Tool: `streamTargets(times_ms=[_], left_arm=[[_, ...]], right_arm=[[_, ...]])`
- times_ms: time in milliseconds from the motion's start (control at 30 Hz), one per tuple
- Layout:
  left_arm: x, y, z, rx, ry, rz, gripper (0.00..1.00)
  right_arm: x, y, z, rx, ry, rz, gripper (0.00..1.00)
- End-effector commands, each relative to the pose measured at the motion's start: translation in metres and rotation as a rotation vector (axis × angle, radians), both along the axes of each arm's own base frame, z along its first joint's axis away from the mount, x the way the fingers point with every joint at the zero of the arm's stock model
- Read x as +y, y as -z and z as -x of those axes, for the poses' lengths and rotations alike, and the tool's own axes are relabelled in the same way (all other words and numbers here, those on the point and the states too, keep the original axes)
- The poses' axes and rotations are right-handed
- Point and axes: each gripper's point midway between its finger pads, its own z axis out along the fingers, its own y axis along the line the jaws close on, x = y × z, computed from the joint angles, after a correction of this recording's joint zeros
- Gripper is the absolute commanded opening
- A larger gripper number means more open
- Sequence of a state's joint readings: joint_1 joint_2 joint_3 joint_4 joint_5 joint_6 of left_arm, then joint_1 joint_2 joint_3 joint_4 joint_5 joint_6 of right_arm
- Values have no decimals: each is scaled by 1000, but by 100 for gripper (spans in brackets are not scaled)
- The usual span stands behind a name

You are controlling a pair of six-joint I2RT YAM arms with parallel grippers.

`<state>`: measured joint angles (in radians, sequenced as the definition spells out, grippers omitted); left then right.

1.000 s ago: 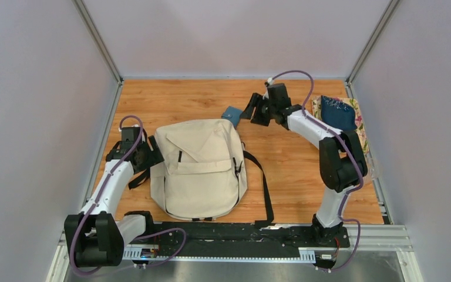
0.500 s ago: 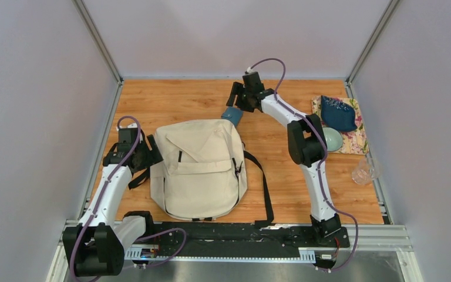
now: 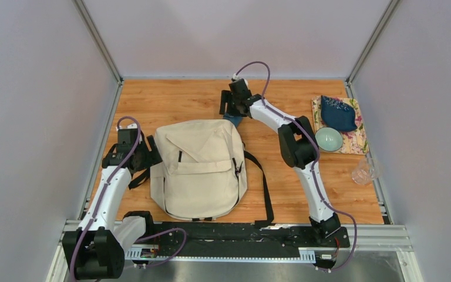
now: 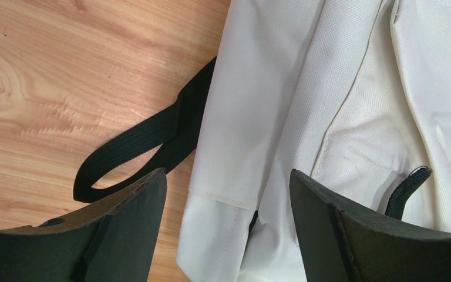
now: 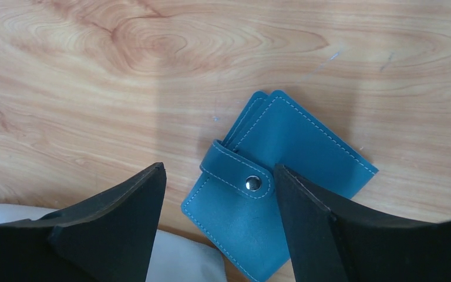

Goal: Pack the student bag
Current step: Move the personal item to the center of the board.

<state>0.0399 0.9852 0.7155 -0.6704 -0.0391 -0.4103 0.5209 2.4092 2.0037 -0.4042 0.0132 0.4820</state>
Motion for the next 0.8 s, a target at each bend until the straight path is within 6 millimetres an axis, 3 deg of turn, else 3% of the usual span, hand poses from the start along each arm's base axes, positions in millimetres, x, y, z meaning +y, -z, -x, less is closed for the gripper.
streamTargets(times_ms=[0, 133, 167, 267, 367, 400, 433, 500, 600, 633, 667, 767], left_arm=[[3, -17, -4, -50, 11, -19, 84], [3, -20, -1, -59, 12, -20, 84], [2, -21, 0, -59, 15, -19, 84], [-1, -22, 1, -67, 19, -3, 84], [-4, -24, 2, -74, 24, 17, 85], [-8, -25, 2, -78, 34, 32, 85], [-9, -27, 3, -89, 38, 36, 84], [-12, -30, 4, -97, 46, 50, 85], [-16, -32, 7, -101, 66, 66, 85], [-17, -33, 9, -98, 73, 69, 85], [-19, -34, 10, -100, 81, 77, 85], [-25, -38, 13, -110, 108, 98, 85]], right_arm=[[-49, 44, 13, 102, 76, 172, 75], [-84, 44, 23, 145, 154, 208, 76], [-93, 52, 33, 184, 165, 218, 76], [-109, 48, 49, 238, 201, 182, 76], [-125, 51, 77, 304, 233, 159, 76], [-135, 65, 97, 350, 241, 178, 76], [-137, 53, 100, 329, 248, 163, 76], [-144, 52, 117, 340, 276, 156, 76], [-154, 50, 155, 364, 311, 113, 76], [-162, 66, 182, 402, 316, 124, 75], [-158, 48, 187, 371, 322, 66, 75], [-150, 35, 222, 356, 267, -7, 73]])
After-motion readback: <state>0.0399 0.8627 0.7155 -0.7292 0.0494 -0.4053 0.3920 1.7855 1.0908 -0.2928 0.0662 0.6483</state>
